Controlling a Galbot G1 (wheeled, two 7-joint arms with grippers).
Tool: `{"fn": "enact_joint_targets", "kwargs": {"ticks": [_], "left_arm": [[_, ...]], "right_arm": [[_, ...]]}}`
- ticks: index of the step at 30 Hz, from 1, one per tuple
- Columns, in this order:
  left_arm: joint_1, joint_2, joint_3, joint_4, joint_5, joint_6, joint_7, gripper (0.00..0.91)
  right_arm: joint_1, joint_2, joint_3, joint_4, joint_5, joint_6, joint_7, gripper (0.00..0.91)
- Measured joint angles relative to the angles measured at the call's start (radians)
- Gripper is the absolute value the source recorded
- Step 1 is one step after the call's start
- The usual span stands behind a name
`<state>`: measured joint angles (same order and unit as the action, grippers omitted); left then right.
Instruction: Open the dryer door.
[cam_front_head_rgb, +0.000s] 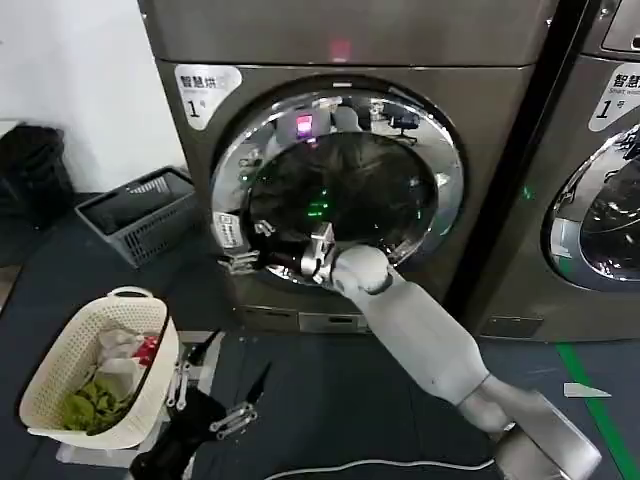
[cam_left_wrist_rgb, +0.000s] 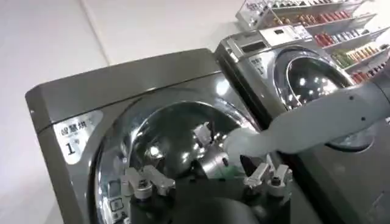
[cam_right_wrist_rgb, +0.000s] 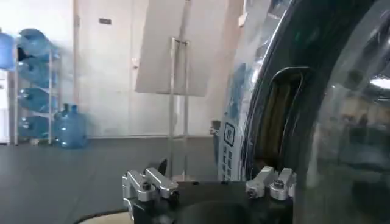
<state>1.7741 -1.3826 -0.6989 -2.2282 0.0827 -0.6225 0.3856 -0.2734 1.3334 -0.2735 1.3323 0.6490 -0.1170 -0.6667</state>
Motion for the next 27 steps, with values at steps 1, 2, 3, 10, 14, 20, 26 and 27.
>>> {"fn": "enact_joint_targets", "kwargs": {"ticks": [1,2,3,10,14,20,26,27], "left_arm": [[-0.006,0.0,-0.009,0.005,-0.005,0.0,-0.002,0.907],[-0.012,0.0,-0.018,0.008,-0.012,0.0,-0.003,0.907],[-0.018,0.001,-0.029,0.014,-0.023,0.001,-0.003,0.907],[-0.061,0.015,-0.107,0.04,-0.07,0.026,-0.001,0.907],[-0.082,0.024,-0.151,0.05,-0.076,0.035,0.013,0.907],[-0.117,0.04,-0.226,0.081,-0.093,0.053,0.019,0.907],[-0.162,0.072,-0.272,0.103,-0.134,0.111,0.017,0.907],[-0.171,0.077,-0.275,0.109,-0.141,0.123,0.017,0.907]], "right_arm": [[0.0,-0.007,-0.002,0.008,0.009,-0.001,-0.008,0.907],[0.0,-0.013,-0.003,0.015,0.015,-0.002,-0.015,0.907],[0.0,-0.02,-0.005,0.023,0.02,-0.003,-0.021,0.907],[0.001,-0.067,-0.02,0.078,0.053,-0.006,-0.047,0.907],[-0.001,-0.094,-0.026,0.113,0.071,-0.006,-0.054,0.907],[-0.005,-0.133,-0.036,0.164,0.097,-0.008,-0.07,0.907],[-0.014,-0.181,-0.043,0.217,0.108,-0.012,-0.12,0.907],[-0.016,-0.187,-0.044,0.223,0.11,-0.012,-0.128,0.907]]}}
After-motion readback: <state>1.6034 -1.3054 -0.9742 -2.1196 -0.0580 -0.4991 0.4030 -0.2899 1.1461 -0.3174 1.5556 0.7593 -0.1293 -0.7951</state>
